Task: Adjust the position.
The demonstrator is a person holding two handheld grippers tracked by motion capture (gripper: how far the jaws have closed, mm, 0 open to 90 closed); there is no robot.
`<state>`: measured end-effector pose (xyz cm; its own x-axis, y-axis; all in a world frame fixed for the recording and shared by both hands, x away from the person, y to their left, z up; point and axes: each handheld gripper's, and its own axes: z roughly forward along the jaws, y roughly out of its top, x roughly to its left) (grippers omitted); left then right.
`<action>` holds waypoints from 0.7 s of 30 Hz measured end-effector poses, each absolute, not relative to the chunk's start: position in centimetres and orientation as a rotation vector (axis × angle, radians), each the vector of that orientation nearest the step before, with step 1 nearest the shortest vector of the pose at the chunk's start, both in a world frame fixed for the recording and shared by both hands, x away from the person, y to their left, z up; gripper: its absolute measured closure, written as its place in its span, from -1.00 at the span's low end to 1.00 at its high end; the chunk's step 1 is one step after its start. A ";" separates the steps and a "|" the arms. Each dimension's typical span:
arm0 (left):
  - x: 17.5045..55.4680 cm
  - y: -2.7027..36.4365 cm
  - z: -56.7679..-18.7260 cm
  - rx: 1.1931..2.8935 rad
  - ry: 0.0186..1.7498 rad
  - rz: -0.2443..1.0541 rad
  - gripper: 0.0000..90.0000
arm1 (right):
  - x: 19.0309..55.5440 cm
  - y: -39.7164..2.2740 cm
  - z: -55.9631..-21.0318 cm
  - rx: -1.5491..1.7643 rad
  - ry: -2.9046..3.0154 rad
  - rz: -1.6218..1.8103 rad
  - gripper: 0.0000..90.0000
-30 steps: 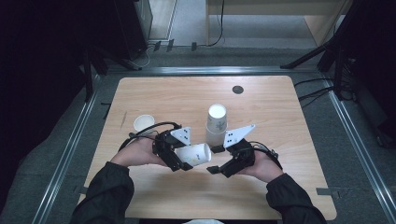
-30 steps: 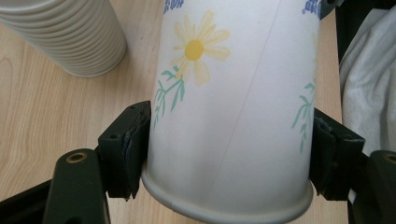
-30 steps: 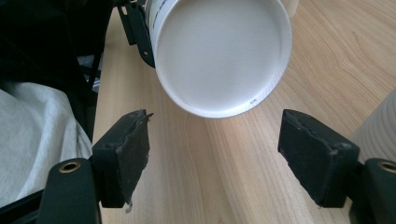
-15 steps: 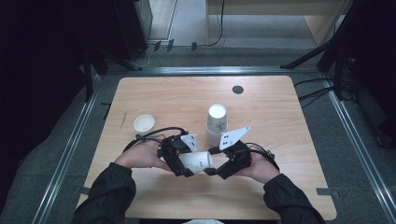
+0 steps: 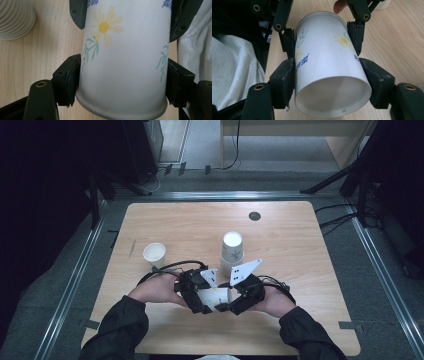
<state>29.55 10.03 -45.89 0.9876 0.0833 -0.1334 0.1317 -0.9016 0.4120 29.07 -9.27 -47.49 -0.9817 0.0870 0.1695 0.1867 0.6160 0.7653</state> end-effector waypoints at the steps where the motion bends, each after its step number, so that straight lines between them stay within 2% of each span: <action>1: 29.5 10.1 -45.9 2.694 0.148 -0.156 -0.44 | 29.1 -9.3 -47.4 -0.230 -2.715 -1.307 -0.25; 9: 29.7 10.8 -45.3 2.632 0.142 -0.128 -0.70 | 29.1 -9.5 -47.1 -0.235 -2.700 -1.327 -0.25; 21: 30.4 13.1 -44.7 2.493 0.209 -0.150 -0.72 | 29.7 -11.2 -46.1 -0.287 -2.676 -1.406 -0.25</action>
